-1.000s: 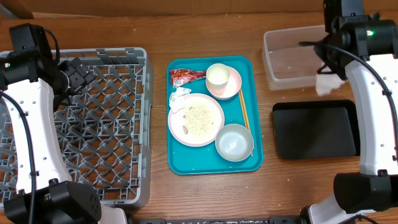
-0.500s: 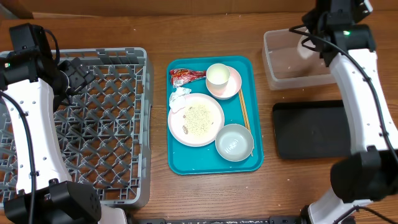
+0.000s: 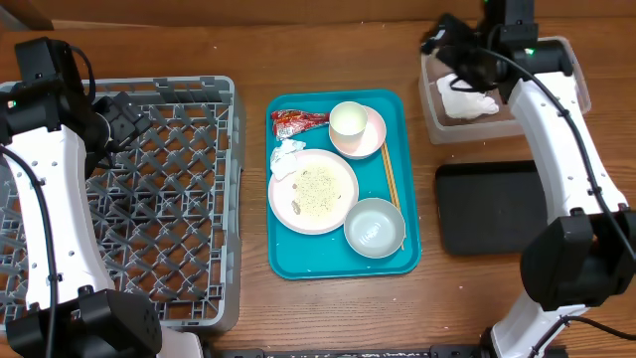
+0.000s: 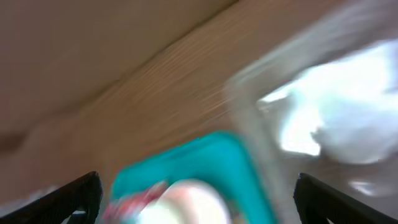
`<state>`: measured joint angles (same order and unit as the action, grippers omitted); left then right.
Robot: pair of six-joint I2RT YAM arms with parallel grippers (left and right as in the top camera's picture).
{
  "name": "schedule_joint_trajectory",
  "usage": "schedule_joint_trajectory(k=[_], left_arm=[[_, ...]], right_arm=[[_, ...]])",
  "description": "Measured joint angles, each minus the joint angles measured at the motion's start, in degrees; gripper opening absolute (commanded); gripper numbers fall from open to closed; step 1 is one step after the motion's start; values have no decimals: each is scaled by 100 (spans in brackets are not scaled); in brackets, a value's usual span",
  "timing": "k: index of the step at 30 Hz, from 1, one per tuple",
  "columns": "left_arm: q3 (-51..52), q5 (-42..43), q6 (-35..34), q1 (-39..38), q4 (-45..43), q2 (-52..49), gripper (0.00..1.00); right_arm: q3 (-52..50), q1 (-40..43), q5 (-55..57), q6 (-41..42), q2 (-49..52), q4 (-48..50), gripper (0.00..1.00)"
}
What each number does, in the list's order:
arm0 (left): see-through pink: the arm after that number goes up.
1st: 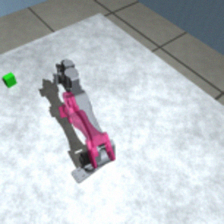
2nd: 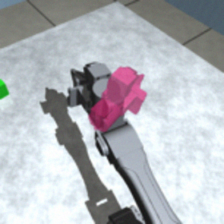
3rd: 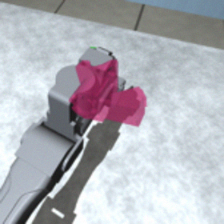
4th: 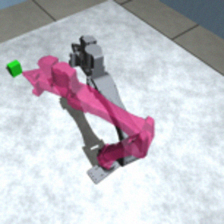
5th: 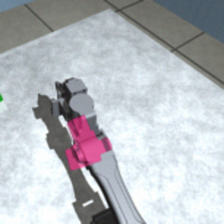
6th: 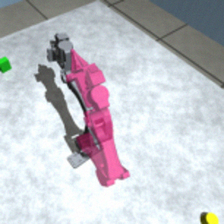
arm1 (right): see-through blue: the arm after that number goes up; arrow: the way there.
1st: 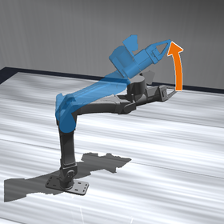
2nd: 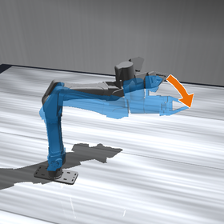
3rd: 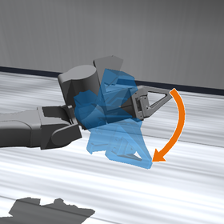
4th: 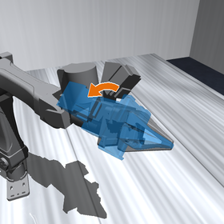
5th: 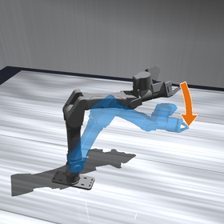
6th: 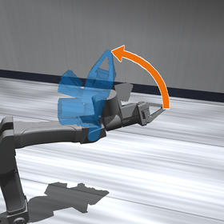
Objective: Sort waste into correct bins and load items into the dishwasher
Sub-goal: 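Move the right gripper back to the red snack wrapper on the tray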
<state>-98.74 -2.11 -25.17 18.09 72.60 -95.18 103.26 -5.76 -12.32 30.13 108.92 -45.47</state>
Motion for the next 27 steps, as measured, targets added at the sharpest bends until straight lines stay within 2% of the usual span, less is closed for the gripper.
schedule_joint_trajectory(k=[2, 5, 11, 18, 27], left_arm=[[0, 0, 0, 0, 0, 0, 100], [0, 0, 0, 0, 0, 0, 100], [0, 0, 0, 2, 0, 0, 100], [0, 0, 0, 0, 0, 0, 100], [0, 0, 0, 0, 0, 0, 100]], right_arm=[[0, -251, -546, -291, 0, -4, 100], [0, -833, -697, -522, 0, -15, 100], [0, -2306, 260, -612, 24, 72, 100], [2, -3329, 1456, -212, 660, 704, 77], [2, -3696, 2210, -7, 1676, 1368, 69]])
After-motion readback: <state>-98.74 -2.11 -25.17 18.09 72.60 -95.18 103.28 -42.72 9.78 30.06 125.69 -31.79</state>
